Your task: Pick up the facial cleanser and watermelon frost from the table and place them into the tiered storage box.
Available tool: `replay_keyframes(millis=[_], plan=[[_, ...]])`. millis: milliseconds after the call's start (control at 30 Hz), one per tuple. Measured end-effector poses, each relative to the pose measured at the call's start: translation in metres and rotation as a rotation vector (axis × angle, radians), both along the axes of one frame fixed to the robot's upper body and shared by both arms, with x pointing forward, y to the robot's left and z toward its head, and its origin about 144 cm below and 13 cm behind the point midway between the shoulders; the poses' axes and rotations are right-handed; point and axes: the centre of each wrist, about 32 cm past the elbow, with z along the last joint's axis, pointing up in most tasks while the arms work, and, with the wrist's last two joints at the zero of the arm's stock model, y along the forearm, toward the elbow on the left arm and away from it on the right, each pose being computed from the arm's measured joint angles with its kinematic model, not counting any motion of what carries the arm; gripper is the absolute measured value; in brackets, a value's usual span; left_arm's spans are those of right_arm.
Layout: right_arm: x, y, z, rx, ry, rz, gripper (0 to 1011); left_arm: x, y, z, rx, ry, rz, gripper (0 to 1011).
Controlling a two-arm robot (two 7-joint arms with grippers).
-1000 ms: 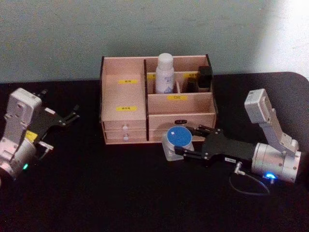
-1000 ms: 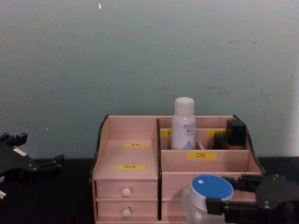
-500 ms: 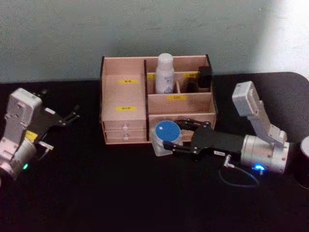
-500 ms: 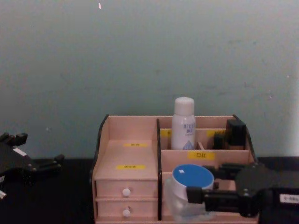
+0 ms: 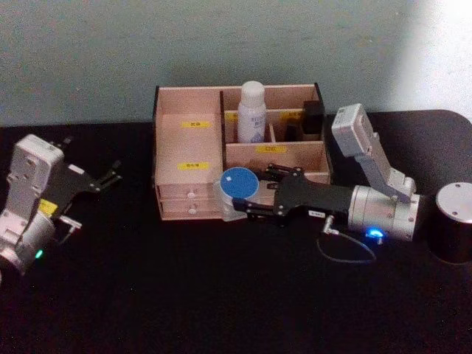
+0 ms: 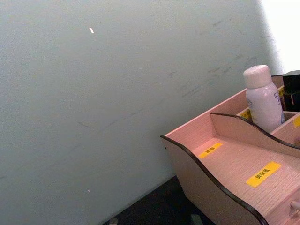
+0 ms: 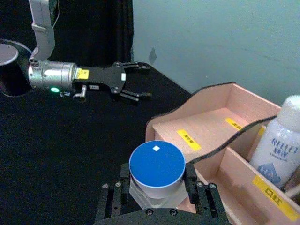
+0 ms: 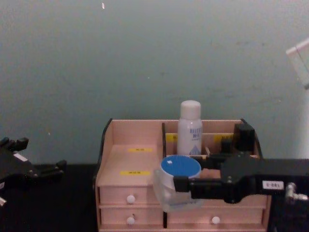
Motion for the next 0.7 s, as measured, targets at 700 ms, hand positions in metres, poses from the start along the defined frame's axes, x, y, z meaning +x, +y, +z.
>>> replay_keyframes(millis=[700], plan=[[0.024, 0.026, 0.008, 0.026, -0.009, 0.034, 703, 0.000, 0.000, 0.000, 0.000, 0.000, 0.000, 1001]])
